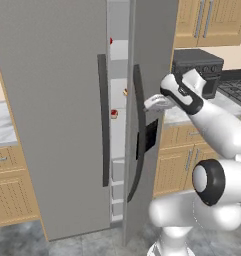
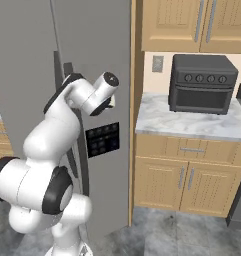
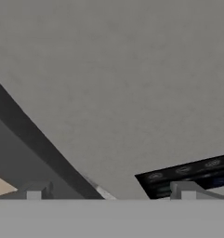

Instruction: Store the hot dog in the freezer for long-term storage. Close the freezer door after placing the cooked food.

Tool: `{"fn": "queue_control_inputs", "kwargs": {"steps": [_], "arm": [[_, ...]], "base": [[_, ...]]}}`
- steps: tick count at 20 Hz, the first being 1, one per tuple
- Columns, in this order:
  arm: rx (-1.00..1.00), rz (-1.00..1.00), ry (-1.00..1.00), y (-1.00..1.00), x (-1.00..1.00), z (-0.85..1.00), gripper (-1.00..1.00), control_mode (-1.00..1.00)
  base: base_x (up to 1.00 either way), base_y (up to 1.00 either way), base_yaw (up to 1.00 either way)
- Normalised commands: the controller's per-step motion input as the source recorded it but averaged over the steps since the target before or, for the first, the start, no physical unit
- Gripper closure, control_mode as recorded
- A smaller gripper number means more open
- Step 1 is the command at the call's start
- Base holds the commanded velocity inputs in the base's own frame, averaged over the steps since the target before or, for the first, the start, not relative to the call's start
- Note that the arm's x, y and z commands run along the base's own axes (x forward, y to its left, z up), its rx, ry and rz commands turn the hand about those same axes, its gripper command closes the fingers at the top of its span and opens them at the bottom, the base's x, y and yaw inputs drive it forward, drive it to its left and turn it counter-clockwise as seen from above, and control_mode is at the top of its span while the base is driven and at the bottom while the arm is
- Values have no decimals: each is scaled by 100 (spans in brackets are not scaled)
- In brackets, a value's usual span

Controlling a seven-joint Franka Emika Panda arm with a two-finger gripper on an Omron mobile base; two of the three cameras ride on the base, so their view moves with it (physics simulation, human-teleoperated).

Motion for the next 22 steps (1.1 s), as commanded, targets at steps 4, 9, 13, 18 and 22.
{"fn": "queue_control_inputs", "kwargs": {"steps": [4,9,13,18,22], "arm": [[-9,-15,0,39,37,0,-100,-100],[-10,-17,0,36,43,0,-100,-100],[-8,-17,0,27,42,-2,-100,-100],[-7,-19,0,13,41,-5,-100,-100],[-9,-20,0,3,34,-2,-100,-100]], "base": [[0,0,0],[0,0,0],[0,0,0],[0,0,0],[0,0,0]]}}
